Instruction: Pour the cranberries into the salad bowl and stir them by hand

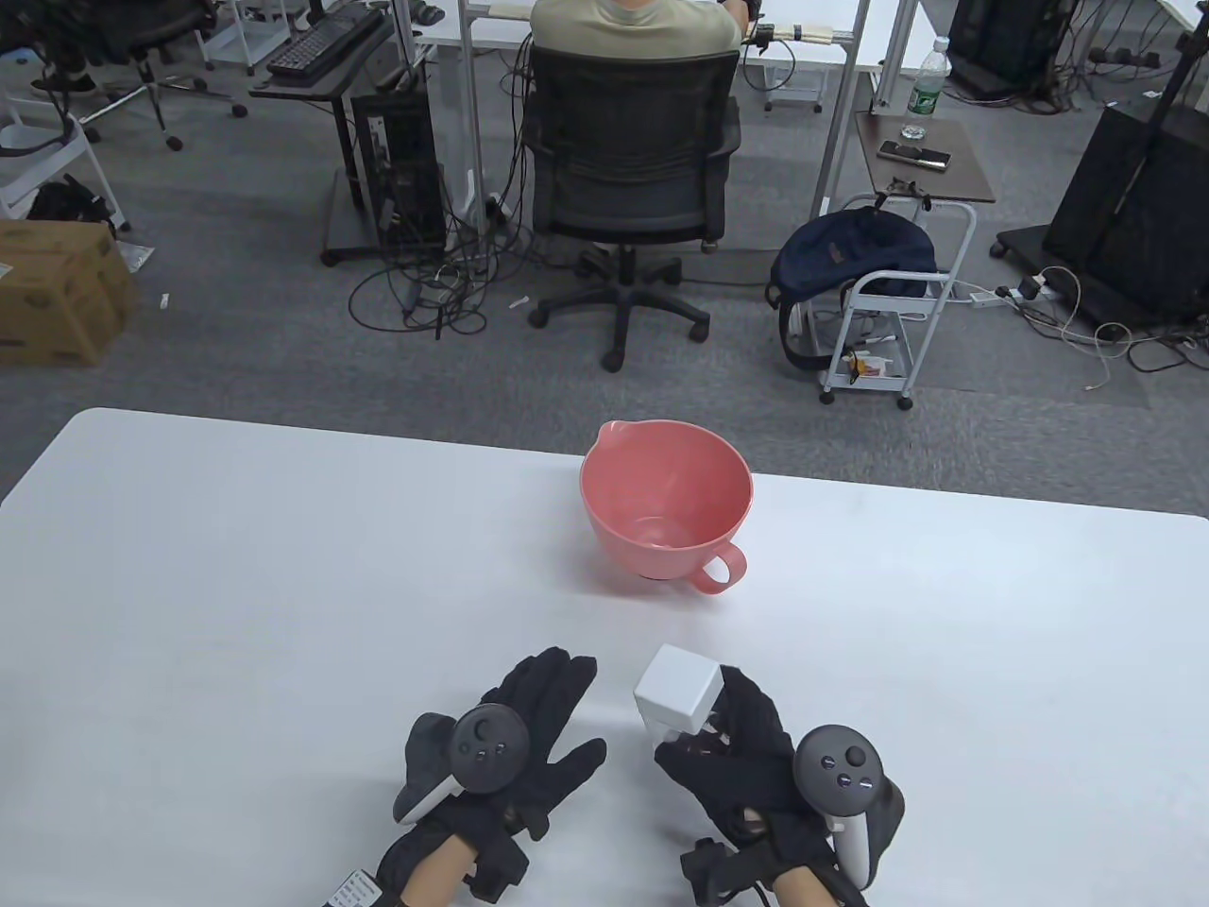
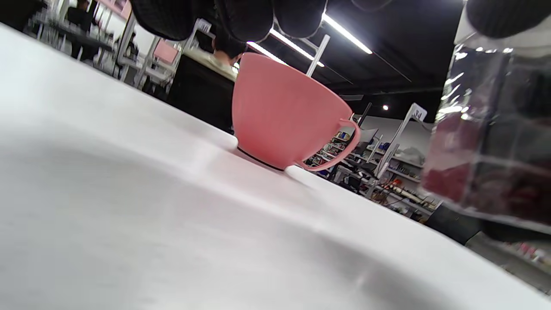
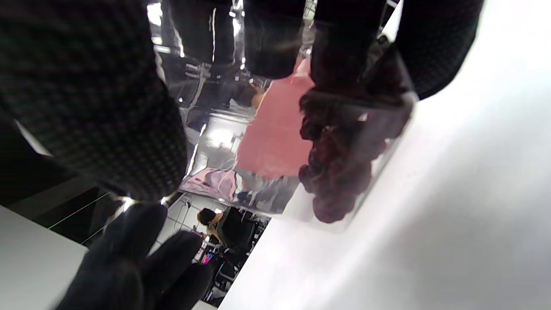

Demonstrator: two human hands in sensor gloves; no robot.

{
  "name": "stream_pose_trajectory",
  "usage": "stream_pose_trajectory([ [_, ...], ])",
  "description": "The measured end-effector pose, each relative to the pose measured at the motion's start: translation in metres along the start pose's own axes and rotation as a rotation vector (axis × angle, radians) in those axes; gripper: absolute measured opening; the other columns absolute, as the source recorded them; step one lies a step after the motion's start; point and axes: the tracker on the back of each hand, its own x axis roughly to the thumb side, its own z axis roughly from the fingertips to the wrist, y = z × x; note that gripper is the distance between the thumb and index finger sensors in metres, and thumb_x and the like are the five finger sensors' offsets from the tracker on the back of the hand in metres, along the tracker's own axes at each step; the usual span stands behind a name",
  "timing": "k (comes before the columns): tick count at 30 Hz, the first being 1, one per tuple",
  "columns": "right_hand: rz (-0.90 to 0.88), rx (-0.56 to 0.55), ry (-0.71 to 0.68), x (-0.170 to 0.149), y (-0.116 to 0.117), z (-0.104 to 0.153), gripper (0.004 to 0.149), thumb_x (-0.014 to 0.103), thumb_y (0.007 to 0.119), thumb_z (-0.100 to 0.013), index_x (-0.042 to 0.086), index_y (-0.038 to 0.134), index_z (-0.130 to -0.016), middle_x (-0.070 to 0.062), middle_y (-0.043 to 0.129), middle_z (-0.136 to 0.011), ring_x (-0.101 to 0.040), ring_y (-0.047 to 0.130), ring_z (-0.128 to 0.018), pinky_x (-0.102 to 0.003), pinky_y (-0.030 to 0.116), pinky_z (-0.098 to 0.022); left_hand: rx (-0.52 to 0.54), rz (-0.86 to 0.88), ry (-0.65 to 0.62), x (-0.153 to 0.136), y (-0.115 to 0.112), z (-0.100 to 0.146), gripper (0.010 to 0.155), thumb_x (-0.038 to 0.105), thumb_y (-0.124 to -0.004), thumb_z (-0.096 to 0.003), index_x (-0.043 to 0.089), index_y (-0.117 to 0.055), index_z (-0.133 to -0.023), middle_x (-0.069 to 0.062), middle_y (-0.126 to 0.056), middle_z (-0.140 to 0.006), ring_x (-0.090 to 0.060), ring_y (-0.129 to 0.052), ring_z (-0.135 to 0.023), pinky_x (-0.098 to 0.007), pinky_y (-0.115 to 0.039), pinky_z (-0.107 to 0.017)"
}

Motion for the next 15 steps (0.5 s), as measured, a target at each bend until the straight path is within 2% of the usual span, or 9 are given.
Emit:
stream_pose_trajectory([
  [2, -0.008, 0.021, -0.006, 0.001, 0.003, 0.002, 0.092, 0.056, 0.109, -0.027, 0.040, 0.055, -0.100, -0.001, 0.070, -0.105, -0.037, 0.077, -0.089, -0.059, 0.086, -0.054, -0.010, 0.076, -0.006, 0.007, 0.001, -0.004, 0.083, 0.085, -0.061, -0.0460, 0.053, -0.024, -0.113, 0.006, -0.037, -0.129, -0.029, -0.046, -0.119, -0.060, -0.052, -0.082],
  [5, -0.007, 0.039, -0.010, 0.001, 0.006, 0.004, 0.092, 0.056, 0.109, -0.027, 0.040, 0.055, -0.100, -0.001, 0.069, -0.104, -0.037, 0.077, -0.089, -0.059, 0.085, -0.053, -0.021, 0.102, -0.032, 0.016, 0.004, -0.008, 0.087, 0.088, -0.061, -0.0441, 0.053, -0.020, -0.113, 0.007, -0.035, -0.130, -0.029, -0.046, -0.120, -0.060, -0.053, -0.082],
  [9, -0.044, 0.057, 0.001, 0.001, 0.010, 0.007, 0.092, 0.056, 0.109, -0.028, 0.039, 0.055, -0.100, -0.001, 0.069, -0.104, -0.037, 0.077, -0.089, -0.058, 0.086, -0.053, -0.069, 0.272, -0.063, 0.031, 0.004, -0.014, 0.095, 0.091, -0.064, -0.0421, 0.053, -0.013, -0.112, 0.006, -0.030, -0.131, -0.032, -0.046, -0.120, -0.062, -0.056, -0.081],
  [15, -0.067, 0.081, 0.005, 0.001, 0.010, 0.012, 0.092, 0.056, 0.108, -0.028, 0.040, 0.055, -0.101, -0.001, 0.069, -0.105, -0.037, 0.076, -0.089, -0.058, 0.084, -0.054, -0.050, 0.332, -0.117, 0.048, 0.003, -0.015, 0.096, 0.092, -0.066, -0.0422, 0.053, -0.012, -0.112, 0.010, -0.028, -0.131, -0.030, -0.047, -0.121, -0.060, -0.060, -0.081],
])
